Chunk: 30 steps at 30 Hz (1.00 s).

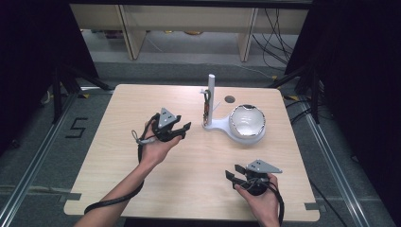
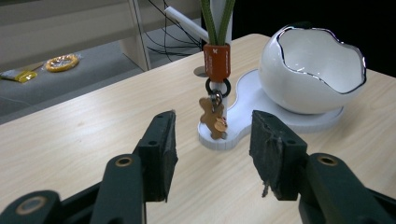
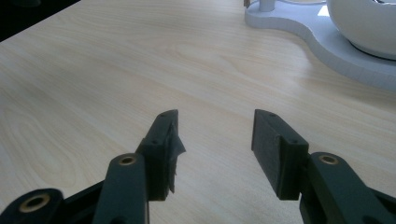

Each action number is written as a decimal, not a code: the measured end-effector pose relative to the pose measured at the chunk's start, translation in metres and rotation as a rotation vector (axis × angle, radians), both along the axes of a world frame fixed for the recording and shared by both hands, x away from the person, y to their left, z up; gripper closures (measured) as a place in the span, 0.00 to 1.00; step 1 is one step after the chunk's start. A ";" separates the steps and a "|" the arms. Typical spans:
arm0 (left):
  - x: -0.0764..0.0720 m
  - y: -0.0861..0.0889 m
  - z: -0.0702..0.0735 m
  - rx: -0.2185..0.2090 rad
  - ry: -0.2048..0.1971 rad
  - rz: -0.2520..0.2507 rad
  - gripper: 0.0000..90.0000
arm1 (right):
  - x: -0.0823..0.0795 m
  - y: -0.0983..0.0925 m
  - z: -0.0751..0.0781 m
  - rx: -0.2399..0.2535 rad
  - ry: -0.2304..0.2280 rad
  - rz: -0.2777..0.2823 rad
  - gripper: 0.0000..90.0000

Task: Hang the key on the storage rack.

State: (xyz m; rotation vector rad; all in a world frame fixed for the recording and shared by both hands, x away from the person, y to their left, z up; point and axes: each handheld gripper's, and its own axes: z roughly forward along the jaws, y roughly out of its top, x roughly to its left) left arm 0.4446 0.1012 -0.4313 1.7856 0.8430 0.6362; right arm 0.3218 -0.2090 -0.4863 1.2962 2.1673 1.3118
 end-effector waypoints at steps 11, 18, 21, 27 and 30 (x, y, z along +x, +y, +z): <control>-0.028 0.037 -0.013 -0.007 0.009 0.030 0.51 | -0.002 0.002 0.000 0.004 0.034 -0.015 0.57; -0.033 0.071 -0.019 0.207 -0.126 -0.050 0.51 | -0.001 0.004 -0.002 0.023 0.025 -0.013 0.57; -0.055 0.070 -0.038 -0.004 -0.004 0.049 0.50 | -0.001 0.004 -0.003 0.021 0.025 -0.012 0.57; -0.072 0.081 -0.058 -0.004 0.017 0.066 0.50 | 0.001 0.001 -0.004 -0.020 -0.002 0.001 0.56; -0.078 0.088 -0.069 -0.008 0.010 0.064 0.49 | 0.002 0.002 -0.005 -0.006 0.005 0.005 0.56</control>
